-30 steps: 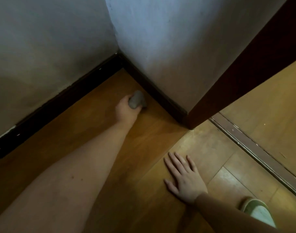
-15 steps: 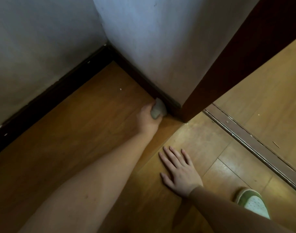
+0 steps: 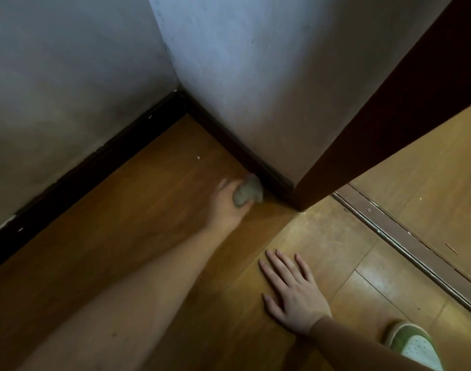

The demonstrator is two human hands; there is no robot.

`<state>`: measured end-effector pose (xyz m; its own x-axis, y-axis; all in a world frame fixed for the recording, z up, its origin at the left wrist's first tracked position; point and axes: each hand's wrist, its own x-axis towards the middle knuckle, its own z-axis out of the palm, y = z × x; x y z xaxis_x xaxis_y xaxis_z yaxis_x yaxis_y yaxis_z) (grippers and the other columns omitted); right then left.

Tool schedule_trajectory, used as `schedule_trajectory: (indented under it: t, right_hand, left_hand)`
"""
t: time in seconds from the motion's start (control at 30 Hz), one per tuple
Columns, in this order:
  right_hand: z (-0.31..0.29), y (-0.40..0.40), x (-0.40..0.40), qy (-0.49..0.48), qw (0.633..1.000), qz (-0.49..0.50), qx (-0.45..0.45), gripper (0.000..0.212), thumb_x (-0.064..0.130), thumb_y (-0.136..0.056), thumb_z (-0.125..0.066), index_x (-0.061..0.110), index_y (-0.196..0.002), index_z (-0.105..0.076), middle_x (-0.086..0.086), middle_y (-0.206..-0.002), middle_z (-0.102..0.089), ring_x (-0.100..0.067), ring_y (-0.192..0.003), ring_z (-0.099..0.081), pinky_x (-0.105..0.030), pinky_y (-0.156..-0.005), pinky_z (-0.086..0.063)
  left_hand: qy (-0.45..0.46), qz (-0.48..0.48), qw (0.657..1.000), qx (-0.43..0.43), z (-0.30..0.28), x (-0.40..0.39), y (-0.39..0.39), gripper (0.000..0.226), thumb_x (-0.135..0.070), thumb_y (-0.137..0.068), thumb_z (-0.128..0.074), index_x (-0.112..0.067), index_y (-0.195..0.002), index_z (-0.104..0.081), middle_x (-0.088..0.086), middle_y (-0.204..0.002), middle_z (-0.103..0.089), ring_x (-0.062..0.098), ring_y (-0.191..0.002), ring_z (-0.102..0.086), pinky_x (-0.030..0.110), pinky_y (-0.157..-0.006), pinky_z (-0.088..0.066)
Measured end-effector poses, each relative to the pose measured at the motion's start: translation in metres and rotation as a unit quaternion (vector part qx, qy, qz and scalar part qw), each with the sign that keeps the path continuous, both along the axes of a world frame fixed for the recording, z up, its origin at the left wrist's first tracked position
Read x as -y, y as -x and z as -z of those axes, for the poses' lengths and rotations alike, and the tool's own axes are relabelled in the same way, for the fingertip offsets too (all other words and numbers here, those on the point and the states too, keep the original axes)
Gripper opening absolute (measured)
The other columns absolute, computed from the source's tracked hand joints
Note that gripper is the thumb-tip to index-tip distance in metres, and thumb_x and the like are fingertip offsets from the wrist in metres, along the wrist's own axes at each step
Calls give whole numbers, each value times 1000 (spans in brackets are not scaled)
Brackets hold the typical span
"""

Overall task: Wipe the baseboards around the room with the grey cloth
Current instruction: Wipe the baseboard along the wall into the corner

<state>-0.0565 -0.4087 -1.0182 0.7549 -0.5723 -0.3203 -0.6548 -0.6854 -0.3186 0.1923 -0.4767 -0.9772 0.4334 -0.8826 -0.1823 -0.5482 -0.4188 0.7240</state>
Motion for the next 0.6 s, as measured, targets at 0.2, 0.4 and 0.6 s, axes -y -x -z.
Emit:
schedule_trajectory:
  t: [0.2,0.4,0.6]
  right_hand:
    - [-3,5,-2,21,1000,-3,4,77,66,-91,-41,30,-157,-23,4,-161,-24,-18,-149,-19,-49,-116,-13]
    - [-3,-1,-1,34,999,-7,28,81,65,-82,-53,27,-152,-37,3,-159,-33,-17,-146,-27,-48,-114,-21]
    - [3,-4,-1,29,999,-13,27,87,67,-77,-56,30,-153,-35,6,-160,-29,-15,-150,-16,-41,-117,-11]
  left_hand:
    - [66,-175,982,36,-18,43,-100,49,-14,-78,-79,-8,-125,-64,13,-121,-62,29,-112,-58,19,-89,-36]
    - [31,-164,979,117,-39,93,-156,53,-20,-83,-72,-16,-133,-55,9,-132,-58,28,-118,-57,29,-93,-42]
    - [11,-165,977,137,-43,119,-172,49,-14,-85,-65,-11,-133,-56,16,-135,-54,35,-122,-52,37,-96,-42]
